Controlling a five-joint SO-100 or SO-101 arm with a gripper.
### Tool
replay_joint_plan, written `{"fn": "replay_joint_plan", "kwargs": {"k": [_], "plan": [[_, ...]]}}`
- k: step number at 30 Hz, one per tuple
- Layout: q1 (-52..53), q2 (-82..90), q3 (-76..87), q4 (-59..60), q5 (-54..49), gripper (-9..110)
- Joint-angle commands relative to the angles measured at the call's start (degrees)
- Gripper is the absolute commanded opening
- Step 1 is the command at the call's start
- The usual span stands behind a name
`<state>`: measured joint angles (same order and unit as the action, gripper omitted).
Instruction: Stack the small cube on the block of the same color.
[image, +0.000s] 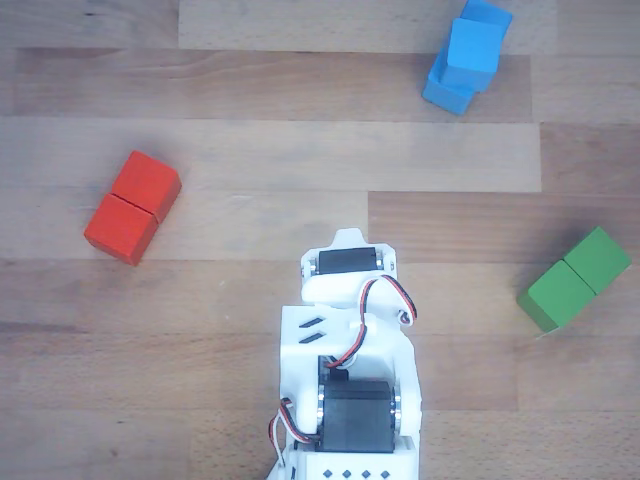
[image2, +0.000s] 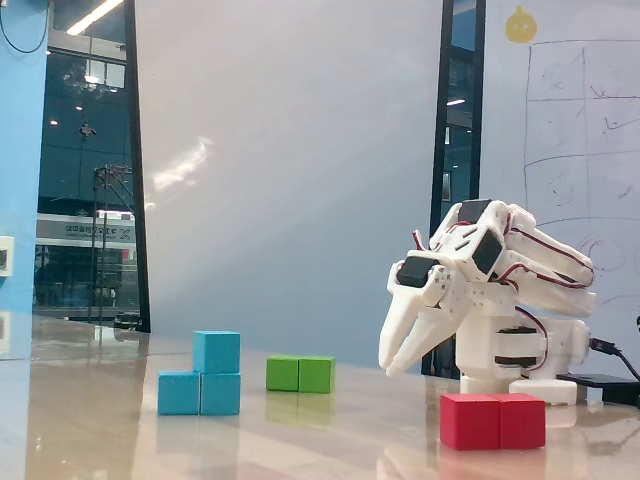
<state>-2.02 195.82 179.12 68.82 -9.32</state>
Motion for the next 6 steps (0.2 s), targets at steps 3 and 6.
{"fn": "replay_joint_plan", "kwargs": {"k": [3, 6], "plan": [[0.2, 1.8, -2.6, 0.0, 0.2, 2], [0.2, 1.8, -2.6, 0.0, 0.2, 2]]}}
